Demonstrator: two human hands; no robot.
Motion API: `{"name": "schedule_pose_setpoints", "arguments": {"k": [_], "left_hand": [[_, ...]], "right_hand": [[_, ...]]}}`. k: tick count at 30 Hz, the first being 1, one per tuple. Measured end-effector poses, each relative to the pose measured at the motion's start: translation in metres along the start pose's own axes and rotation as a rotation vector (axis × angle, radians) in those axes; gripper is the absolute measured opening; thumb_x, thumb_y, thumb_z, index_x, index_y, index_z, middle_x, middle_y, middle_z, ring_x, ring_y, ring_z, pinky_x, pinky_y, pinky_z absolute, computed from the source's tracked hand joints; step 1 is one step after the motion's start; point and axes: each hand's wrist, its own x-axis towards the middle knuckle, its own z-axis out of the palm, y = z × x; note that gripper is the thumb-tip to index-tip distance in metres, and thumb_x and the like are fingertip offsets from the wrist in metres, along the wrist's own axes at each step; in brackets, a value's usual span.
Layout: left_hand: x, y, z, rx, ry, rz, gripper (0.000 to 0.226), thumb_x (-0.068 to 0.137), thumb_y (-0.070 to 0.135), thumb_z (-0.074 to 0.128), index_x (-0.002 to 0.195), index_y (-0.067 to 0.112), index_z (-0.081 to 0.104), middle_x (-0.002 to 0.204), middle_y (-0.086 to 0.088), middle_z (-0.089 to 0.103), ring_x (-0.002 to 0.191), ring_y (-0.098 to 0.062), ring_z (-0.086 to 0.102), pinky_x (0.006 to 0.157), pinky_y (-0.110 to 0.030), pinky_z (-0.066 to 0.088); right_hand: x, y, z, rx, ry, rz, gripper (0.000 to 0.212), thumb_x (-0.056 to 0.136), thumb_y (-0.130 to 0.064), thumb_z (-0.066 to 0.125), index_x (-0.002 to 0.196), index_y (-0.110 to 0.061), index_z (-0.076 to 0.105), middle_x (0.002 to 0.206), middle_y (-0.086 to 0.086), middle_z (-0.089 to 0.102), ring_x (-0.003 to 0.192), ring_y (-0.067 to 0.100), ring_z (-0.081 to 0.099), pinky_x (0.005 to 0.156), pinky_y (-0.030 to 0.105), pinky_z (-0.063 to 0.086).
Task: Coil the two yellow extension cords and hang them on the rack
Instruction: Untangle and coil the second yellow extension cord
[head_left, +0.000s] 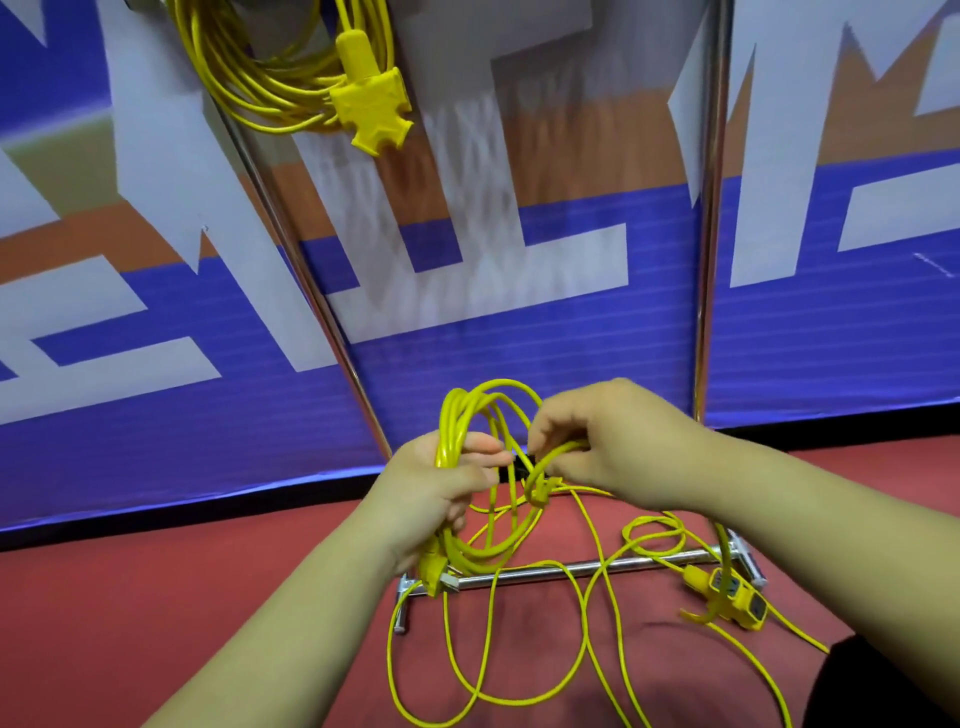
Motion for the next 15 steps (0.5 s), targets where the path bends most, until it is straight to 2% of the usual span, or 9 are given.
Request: {"name": "schedule_pose_setpoints", "arguments": {"k": [3, 6, 10, 11, 13, 15], "left_hand": [[0.001, -0.004, 0.011, 0.002, -0.136, -0.03, 0.044, 0.071, 0.006, 0.07, 0.114, 0.003, 0.062, 0.113, -0.008, 0.075, 0.038, -0.007, 0.031, 0.042, -0.02, 0.035], [0.0, -0.002, 0.021, 0.012, -0.217, -0.008, 0.039, 0.074, 0.009, 0.073, 0.111, 0.004, 0.063, 0.104, -0.012, 0.075, 0.038, -0.006, 0.033, 0.041, -0.02, 0.035], [0.001, 0.004, 0.024, 0.107, -0.148, 0.033, 0.032, 0.074, 0.019, 0.076, 0.099, 0.004, 0.061, 0.095, -0.036, 0.065, 0.039, -0.01, 0.035, 0.043, -0.022, 0.035], [0.002, 0.007, 0.021, 0.097, -0.128, 0.05, 0.029, 0.078, 0.015, 0.075, 0.099, 0.003, 0.06, 0.087, -0.034, 0.064, 0.039, -0.01, 0.035, 0.043, -0.022, 0.034], [0.003, 0.017, 0.011, -0.009, -0.056, 0.102, 0.014, 0.087, 0.003, 0.068, 0.097, 0.001, 0.058, 0.071, -0.015, 0.066, 0.037, -0.007, 0.033, 0.041, -0.021, 0.032], [0.004, 0.029, -0.006, -0.145, 0.045, 0.156, 0.004, 0.093, -0.001, 0.057, 0.092, 0.003, 0.057, 0.064, -0.002, 0.065, 0.036, -0.003, 0.031, 0.038, -0.017, 0.031]], "right_hand": [[-0.001, 0.001, -0.008, 0.097, 0.034, -0.039, 0.018, 0.077, -0.014, 0.08, 0.088, -0.025, 0.072, 0.081, -0.017, 0.073, 0.075, -0.001, 0.067, 0.07, 0.022, 0.053], [-0.001, 0.003, -0.011, 0.231, 0.016, -0.006, 0.02, 0.077, -0.008, 0.081, 0.086, -0.021, 0.069, 0.077, -0.012, 0.074, 0.071, 0.003, 0.07, 0.07, 0.025, 0.055], [0.001, 0.01, -0.015, 0.35, 0.006, 0.042, 0.023, 0.076, -0.011, 0.084, 0.088, -0.019, 0.066, 0.079, -0.001, 0.075, 0.066, 0.009, 0.066, 0.067, 0.032, 0.055], [0.001, 0.014, -0.016, 0.41, -0.018, 0.065, 0.023, 0.079, -0.01, 0.083, 0.091, -0.017, 0.065, 0.079, 0.005, 0.073, 0.065, 0.013, 0.062, 0.064, 0.035, 0.053], [0.0, 0.024, -0.018, 0.583, -0.075, 0.145, 0.022, 0.085, -0.006, 0.076, 0.098, -0.01, 0.058, 0.079, 0.021, 0.064, 0.066, 0.022, 0.056, 0.063, 0.037, 0.051], [-0.003, 0.037, -0.018, 0.704, -0.114, 0.237, 0.02, 0.09, -0.001, 0.068, 0.101, -0.007, 0.053, 0.079, 0.019, 0.054, 0.07, 0.026, 0.054, 0.073, 0.041, 0.05]]}}
